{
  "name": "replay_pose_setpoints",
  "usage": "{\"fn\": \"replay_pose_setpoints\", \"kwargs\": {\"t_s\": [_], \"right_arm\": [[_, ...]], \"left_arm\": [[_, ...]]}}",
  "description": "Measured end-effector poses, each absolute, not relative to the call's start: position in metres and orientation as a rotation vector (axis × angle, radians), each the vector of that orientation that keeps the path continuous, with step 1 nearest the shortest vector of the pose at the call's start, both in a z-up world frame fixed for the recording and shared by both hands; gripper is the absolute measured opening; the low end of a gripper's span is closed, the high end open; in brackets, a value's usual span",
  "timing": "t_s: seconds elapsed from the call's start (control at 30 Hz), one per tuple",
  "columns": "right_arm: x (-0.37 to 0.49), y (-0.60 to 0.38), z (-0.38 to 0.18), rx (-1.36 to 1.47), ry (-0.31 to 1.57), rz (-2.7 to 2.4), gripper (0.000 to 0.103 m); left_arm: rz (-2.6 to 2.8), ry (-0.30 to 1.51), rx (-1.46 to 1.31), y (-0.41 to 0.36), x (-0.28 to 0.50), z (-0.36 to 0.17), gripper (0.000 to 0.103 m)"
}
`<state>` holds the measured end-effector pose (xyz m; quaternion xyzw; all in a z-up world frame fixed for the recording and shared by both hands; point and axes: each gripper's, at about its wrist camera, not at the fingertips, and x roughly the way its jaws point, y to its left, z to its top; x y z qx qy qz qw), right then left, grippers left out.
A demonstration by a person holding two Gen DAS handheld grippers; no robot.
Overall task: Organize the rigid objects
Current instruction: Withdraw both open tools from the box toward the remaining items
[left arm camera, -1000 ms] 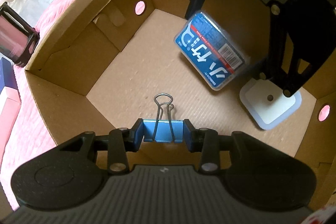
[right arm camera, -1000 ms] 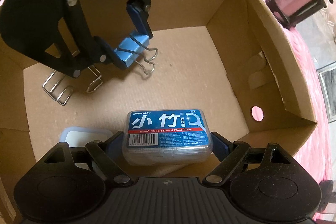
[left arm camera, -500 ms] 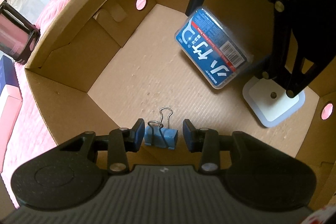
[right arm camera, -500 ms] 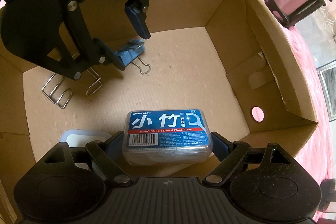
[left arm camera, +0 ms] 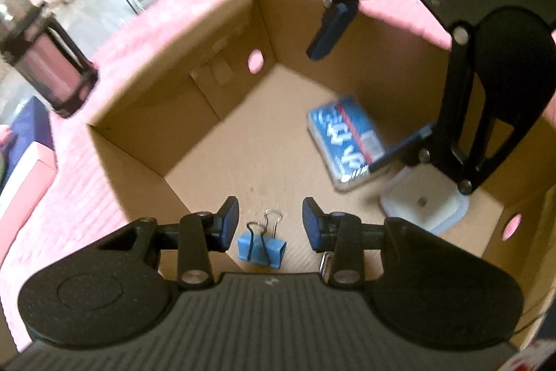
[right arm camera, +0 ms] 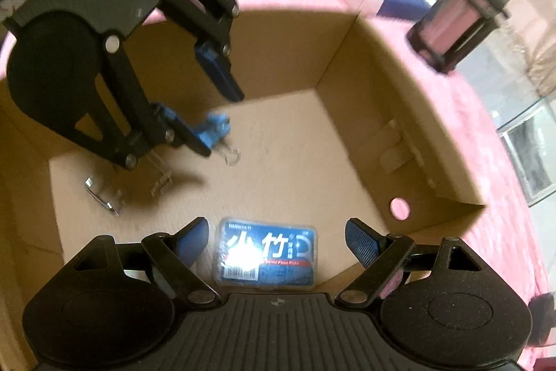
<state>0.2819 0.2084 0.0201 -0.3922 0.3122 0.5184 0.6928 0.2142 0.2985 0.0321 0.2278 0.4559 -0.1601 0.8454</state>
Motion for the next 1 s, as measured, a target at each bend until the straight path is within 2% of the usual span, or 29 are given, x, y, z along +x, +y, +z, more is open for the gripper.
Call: {"fn": "replay_pose_setpoints", "kwargs": {"t_s": [0.1, 0.23, 0.3, 0.37, 0.53, 0.77, 1.0], "right_arm": [[0.268, 0.19, 0.041, -0.799, 0.637, 1.157, 0.083], [0.248, 0.161, 0.07, -0.665, 0.58, 1.142, 0.083], [0.236, 0.144, 0.083, -0.599, 0.559, 1.125, 0.083], [0.222, 0.126, 0.094, -0.534, 0.539, 1.102, 0.083], [0.192, 0.078, 0.113, -0.402, 0.508, 1.056, 0.083], [0.154, -0.002, 0.124, -0.263, 0.472, 0.952, 0.083], [0.12, -0.089, 0.095, -0.16, 0.492, 0.77, 0.083]], "left_arm": [[-0.301, 0.882, 0.426, 0.297, 0.199, 0.055, 0.035], [-0.238, 0.77, 0.327, 0.29, 0.173, 0.089, 0.04], [-0.223, 0.719, 0.284, 0.28, 0.159, 0.102, 0.047], [-0.209, 0.668, 0.26, 0.266, 0.142, 0.113, 0.059], [-0.21, 0.54, 0.155, 0.229, 0.101, 0.134, 0.072], [-0.226, 0.439, 0.051, 0.174, 0.06, 0.141, 0.076], [-0.263, 0.428, -0.008, 0.119, 0.036, 0.123, 0.079]]}}
